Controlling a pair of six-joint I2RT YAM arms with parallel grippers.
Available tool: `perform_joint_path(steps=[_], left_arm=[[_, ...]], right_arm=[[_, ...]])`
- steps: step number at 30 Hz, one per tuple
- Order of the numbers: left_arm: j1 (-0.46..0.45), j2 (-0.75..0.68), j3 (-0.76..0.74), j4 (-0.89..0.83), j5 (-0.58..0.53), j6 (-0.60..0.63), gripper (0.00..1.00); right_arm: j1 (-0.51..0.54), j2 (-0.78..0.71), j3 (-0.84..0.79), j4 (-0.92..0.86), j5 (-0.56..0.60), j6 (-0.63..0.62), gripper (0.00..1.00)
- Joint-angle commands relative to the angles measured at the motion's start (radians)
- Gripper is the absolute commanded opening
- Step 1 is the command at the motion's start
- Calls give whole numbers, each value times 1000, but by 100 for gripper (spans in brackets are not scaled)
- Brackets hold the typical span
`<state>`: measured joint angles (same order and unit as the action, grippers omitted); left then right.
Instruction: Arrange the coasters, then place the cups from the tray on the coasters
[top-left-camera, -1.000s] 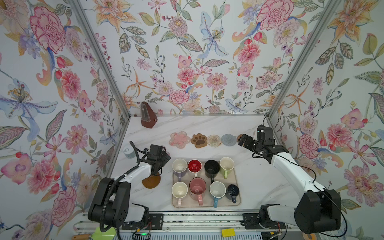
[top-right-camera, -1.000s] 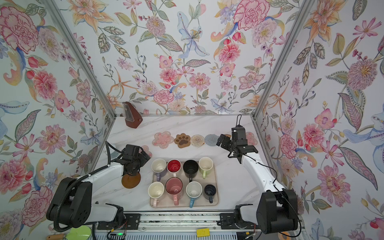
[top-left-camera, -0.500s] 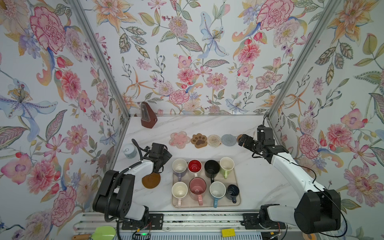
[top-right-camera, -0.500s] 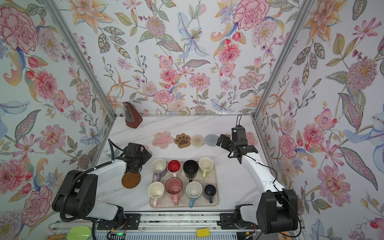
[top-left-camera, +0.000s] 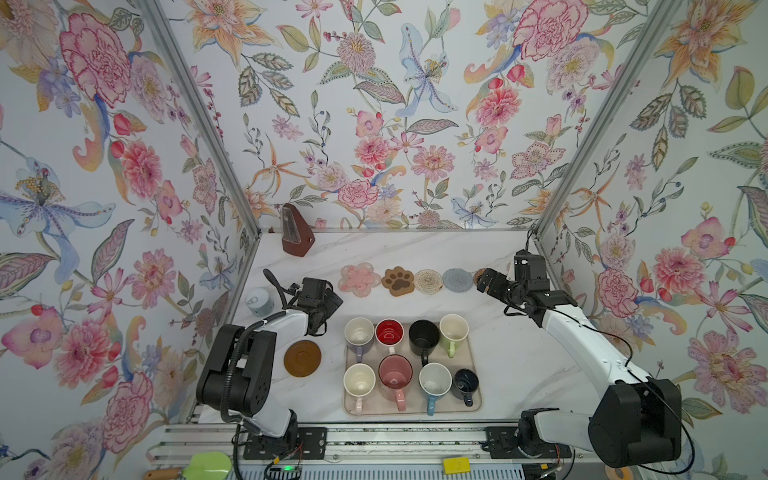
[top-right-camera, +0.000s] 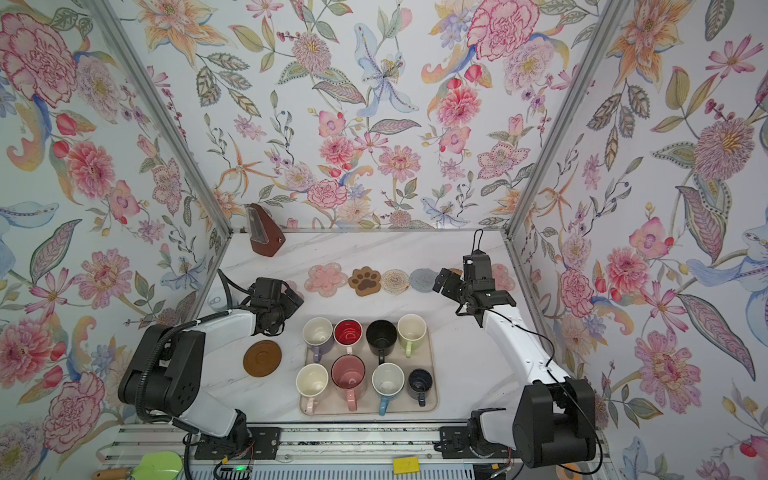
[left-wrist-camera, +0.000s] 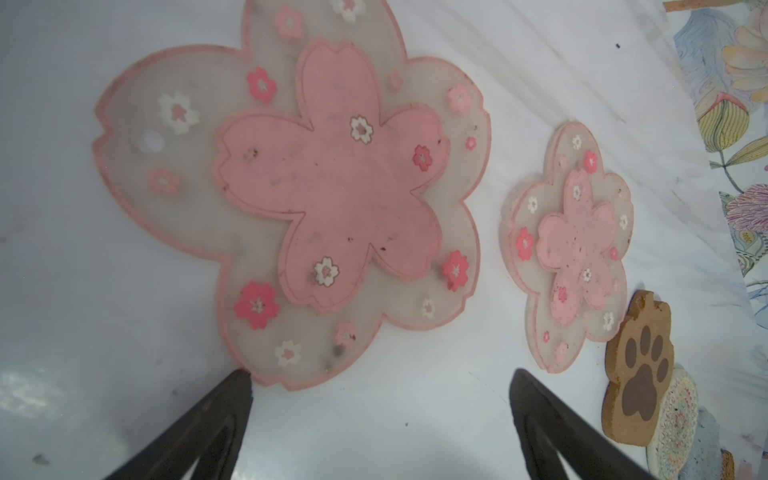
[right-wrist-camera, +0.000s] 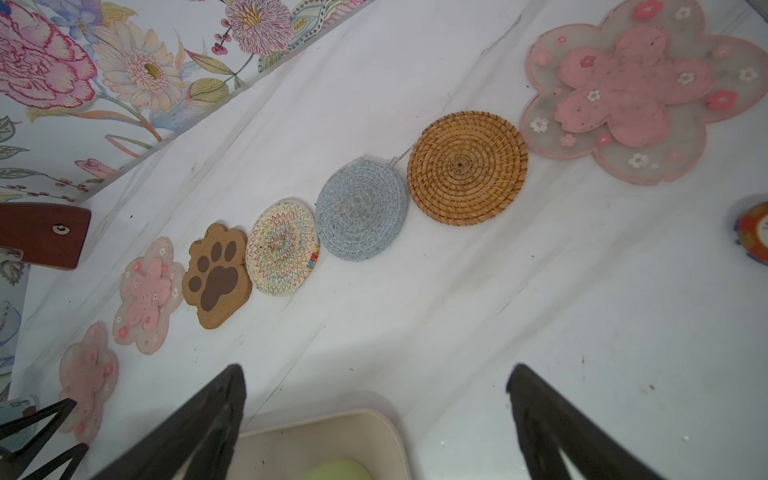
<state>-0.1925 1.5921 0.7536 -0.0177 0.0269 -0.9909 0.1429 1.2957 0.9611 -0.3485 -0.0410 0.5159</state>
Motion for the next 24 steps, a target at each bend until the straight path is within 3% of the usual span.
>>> perform_joint_path(steps=[1,24], left_arm=[[27,54,5,-45,13,22,99],[133,181,139,-16,39,126,99]], right_arm=[[-3,1,28,-31,16,-7,99],[1,-7,44,-52,27,-2,99]])
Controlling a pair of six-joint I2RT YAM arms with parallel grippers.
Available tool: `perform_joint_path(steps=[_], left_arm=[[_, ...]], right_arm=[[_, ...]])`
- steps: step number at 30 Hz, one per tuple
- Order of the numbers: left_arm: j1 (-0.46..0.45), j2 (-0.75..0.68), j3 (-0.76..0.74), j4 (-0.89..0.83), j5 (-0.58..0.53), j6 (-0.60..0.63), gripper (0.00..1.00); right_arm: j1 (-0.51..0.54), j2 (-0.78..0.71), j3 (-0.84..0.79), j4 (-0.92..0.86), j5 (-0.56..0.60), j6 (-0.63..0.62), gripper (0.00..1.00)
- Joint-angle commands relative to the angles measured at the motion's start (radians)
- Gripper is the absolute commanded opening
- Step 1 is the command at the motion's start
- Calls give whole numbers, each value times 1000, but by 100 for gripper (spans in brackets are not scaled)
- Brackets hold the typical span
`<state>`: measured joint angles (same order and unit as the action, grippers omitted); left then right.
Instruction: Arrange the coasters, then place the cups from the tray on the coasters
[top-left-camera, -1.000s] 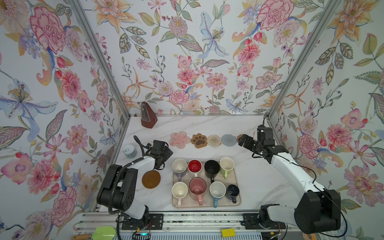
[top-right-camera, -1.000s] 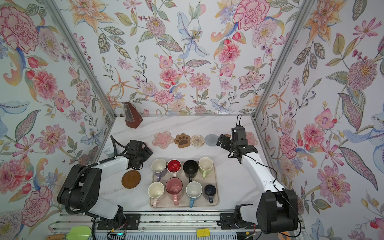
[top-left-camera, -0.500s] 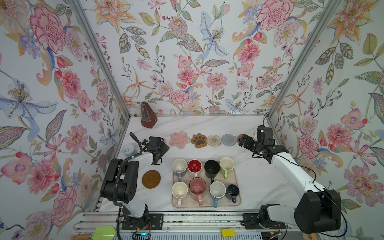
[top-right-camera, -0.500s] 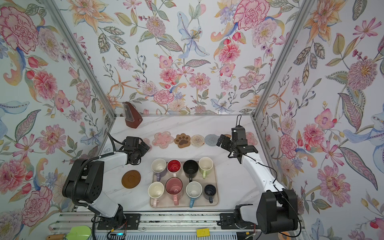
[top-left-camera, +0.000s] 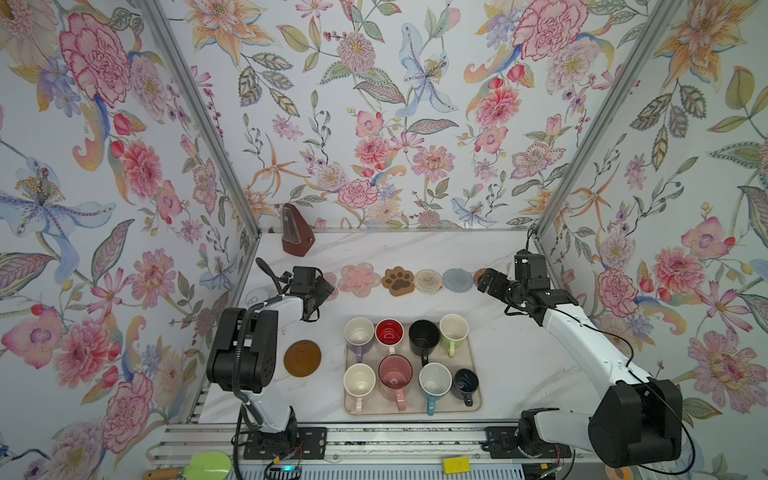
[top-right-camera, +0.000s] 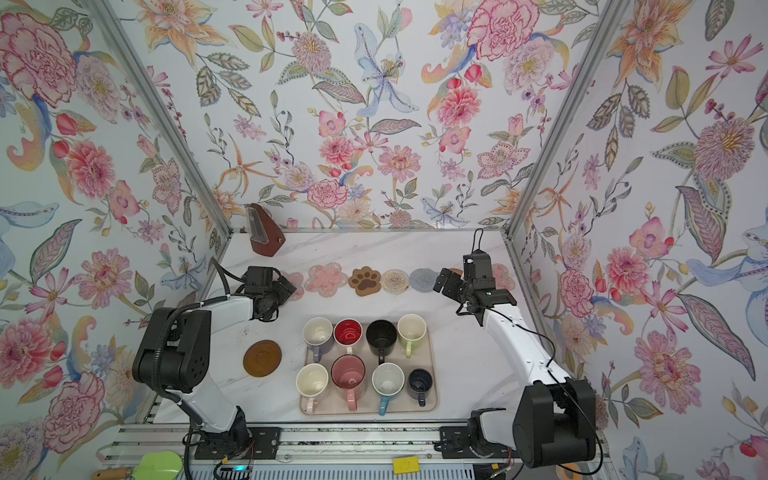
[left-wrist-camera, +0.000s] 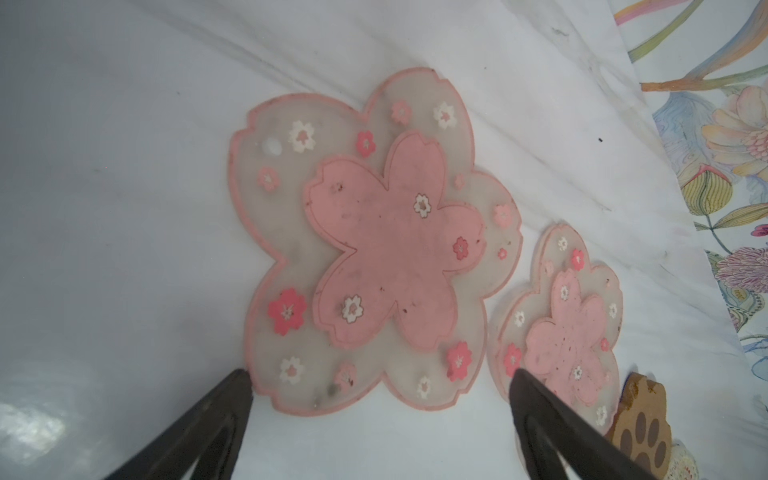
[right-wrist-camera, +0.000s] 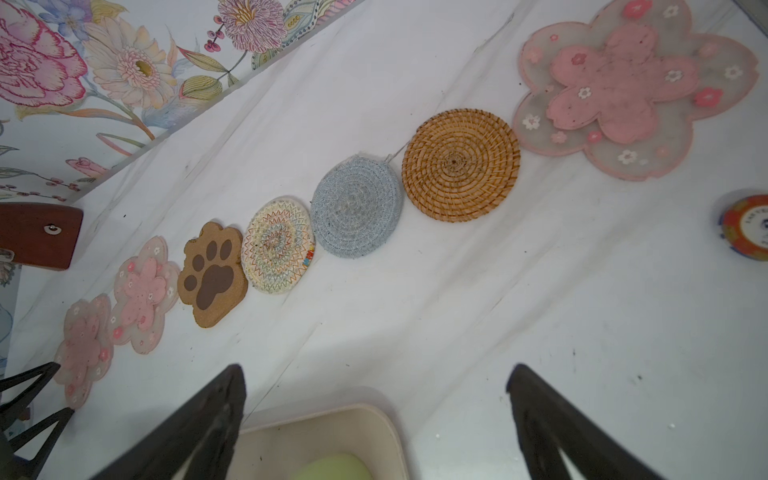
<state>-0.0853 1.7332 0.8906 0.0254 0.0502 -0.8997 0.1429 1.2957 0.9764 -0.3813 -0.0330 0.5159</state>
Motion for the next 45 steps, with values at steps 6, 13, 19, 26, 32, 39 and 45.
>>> perform_joint_path(steps=[6,13,19,26,32,39,45], left_arm=[[61,76,41,-62,35,76,99],[67,111,104,-85,25,116,99],[67,149,148,-87,30,128,99],[68,194,192,-68,69,140,99],[67,199,212,-59,85,152,99],[67,73,230,-175,13,214,99],[61,-156,150,-319,-29,238,99]], right_arm=[[5,-7,28,-19,21,0,99],[6,-23,21,-21,28,1,99],[3,-37,12,-22,35,2,99],[0,-44,7,-22,35,1,99],[0,-46,7,-22,36,4,99],[1,-40,10,-21,38,0,99],[0,-18,14,0,33,-8,99]])
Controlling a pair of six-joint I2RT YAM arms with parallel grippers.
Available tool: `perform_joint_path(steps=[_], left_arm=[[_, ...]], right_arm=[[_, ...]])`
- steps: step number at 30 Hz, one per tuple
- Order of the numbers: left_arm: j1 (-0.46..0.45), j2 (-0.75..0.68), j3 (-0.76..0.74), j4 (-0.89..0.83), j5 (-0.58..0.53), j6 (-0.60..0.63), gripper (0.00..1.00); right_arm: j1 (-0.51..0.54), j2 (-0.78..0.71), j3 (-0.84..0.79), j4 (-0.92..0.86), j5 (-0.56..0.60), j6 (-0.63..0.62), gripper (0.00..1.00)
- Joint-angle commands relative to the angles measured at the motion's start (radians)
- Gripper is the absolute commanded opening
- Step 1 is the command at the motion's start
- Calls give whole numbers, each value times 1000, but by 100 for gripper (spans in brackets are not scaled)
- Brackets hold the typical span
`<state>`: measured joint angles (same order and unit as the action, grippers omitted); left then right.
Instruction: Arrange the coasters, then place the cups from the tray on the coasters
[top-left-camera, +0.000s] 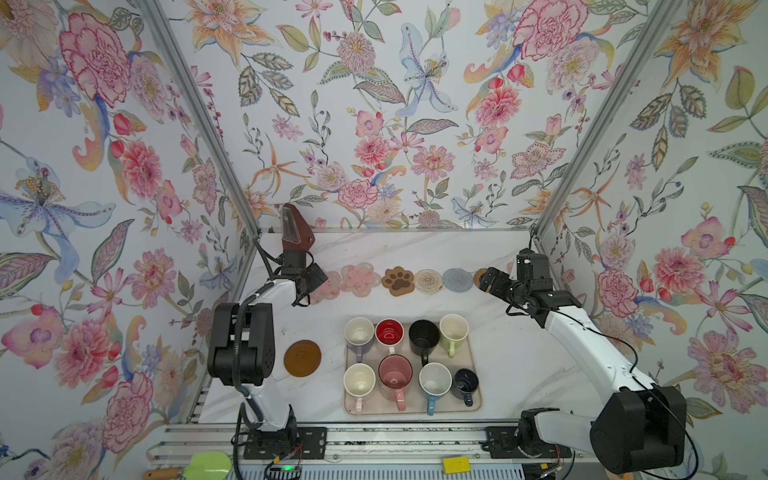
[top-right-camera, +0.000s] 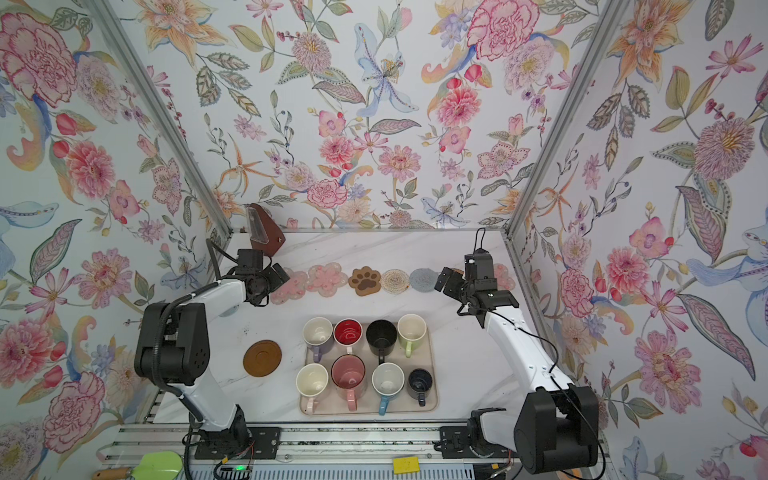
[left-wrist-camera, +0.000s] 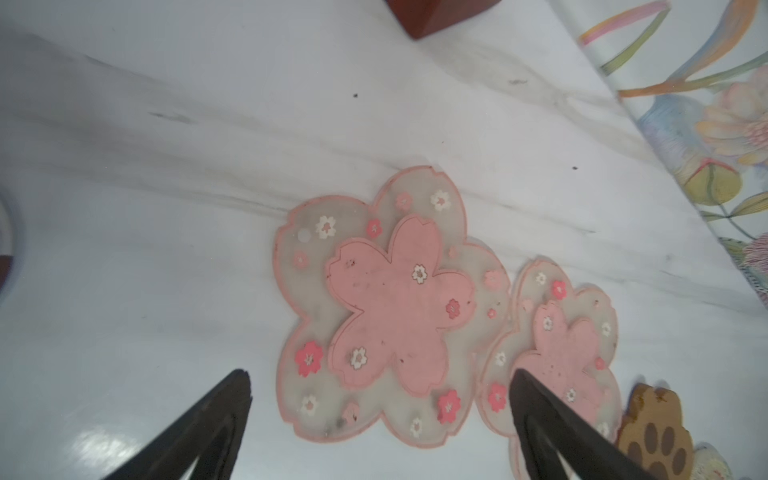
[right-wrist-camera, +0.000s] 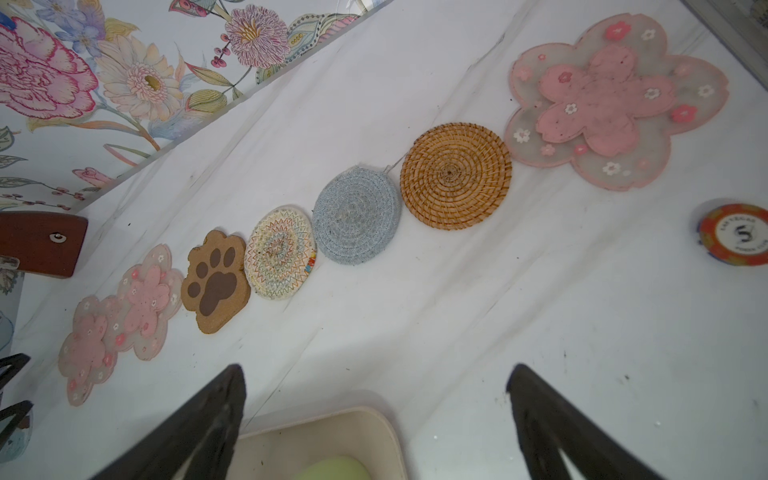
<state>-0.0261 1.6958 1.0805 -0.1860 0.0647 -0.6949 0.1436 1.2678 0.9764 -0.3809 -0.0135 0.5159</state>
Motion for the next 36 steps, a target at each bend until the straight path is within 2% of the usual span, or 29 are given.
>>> perform_joint_path(steps=[1,9,15,22,36], left_arm=[[-2,-173,-69,-125,-49,32,99],[-66,-549,-355,-289,-100,-69,99],[-99,-697,-509,-345,-130,-125,99],[-100,-672,-555,-288,-125,-140,99],[-101,-505,-565,-95,-67,-149,99]], right_arm=[[0,18,18,0,14,-12,99],[2,77,75,6,12,-43,99],[10,115,91,17,4,-54,99],[25,125,101,25,-4,-50,99],[38,102,78,28,10,-37,99]])
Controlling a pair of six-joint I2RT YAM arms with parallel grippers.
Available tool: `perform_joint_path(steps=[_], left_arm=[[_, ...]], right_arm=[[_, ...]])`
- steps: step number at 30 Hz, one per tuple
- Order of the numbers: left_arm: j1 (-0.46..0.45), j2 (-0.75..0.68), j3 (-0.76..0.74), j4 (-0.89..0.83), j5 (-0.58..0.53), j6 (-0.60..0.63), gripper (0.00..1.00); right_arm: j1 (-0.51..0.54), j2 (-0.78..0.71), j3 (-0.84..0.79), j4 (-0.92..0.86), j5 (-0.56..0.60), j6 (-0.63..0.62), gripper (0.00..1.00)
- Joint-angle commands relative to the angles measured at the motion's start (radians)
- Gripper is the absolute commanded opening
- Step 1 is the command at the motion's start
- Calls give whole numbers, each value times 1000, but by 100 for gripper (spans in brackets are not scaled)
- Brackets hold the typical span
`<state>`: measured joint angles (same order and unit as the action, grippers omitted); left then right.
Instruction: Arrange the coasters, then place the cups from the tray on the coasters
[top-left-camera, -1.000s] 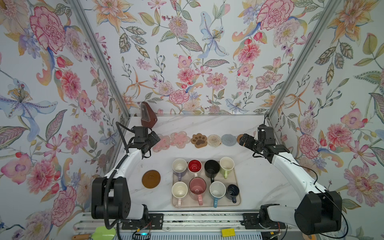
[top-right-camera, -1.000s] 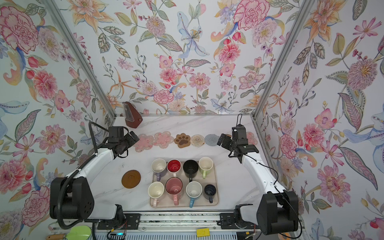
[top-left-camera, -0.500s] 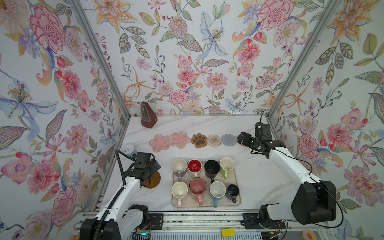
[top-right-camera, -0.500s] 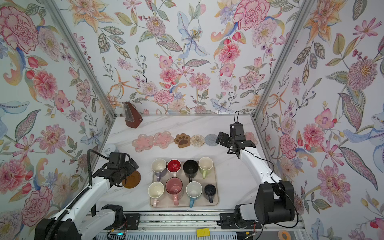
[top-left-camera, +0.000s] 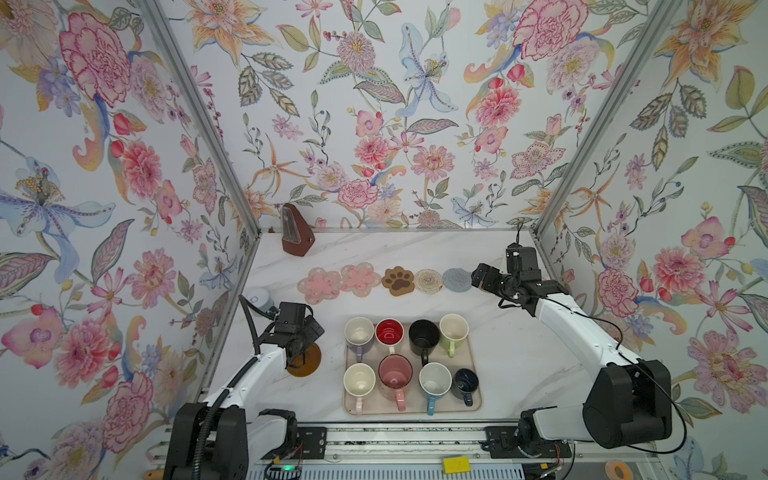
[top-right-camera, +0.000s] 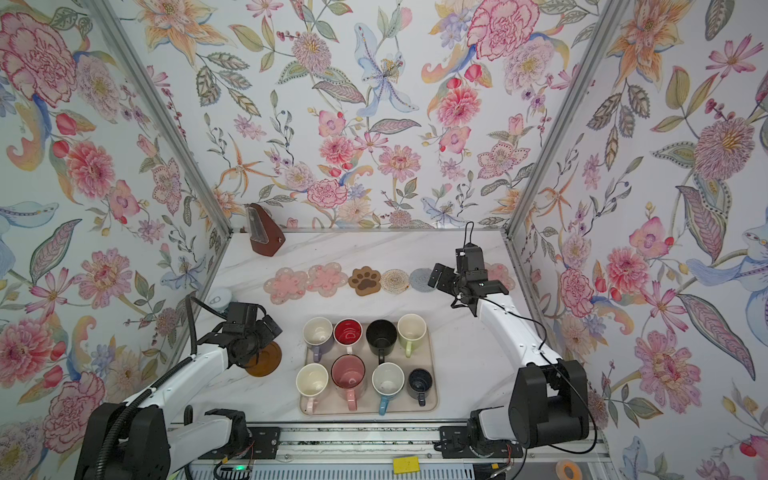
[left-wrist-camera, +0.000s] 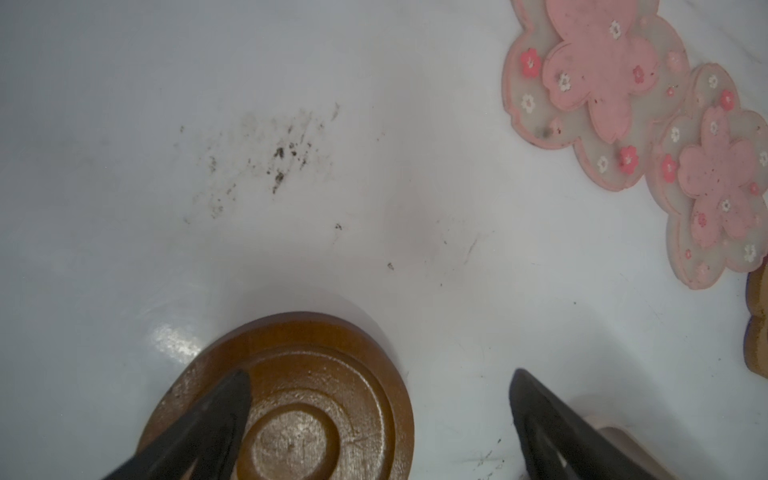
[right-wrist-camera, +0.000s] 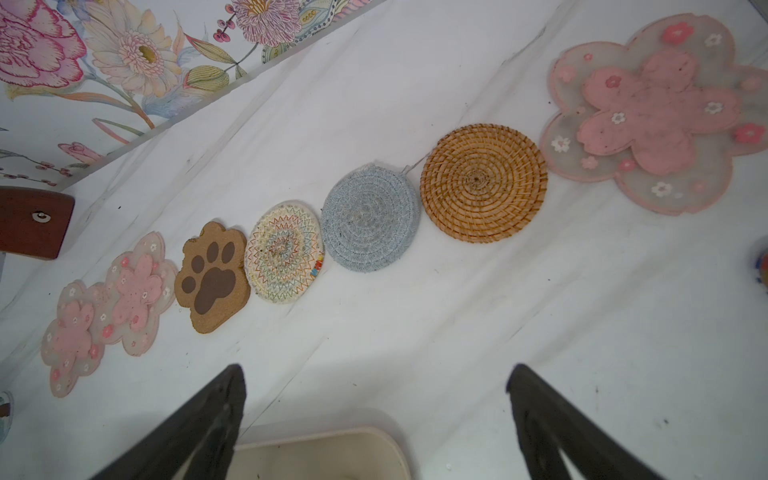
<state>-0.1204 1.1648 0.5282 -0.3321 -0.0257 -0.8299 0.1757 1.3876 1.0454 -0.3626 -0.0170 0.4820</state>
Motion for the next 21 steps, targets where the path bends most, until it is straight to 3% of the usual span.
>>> perform_joint_path(steps=[1,11,21], left_arm=[[-7,35,-16,61,29,-17,99],[-7,96,-24,131,46,-43,99],[-7,185,-6,193,-14,-38,99]], right_arm=[[6,-19,8,10,15,-3,99],[6,-22,11,8,14,-2,99],[5,-33,10,1,19,-4,99]])
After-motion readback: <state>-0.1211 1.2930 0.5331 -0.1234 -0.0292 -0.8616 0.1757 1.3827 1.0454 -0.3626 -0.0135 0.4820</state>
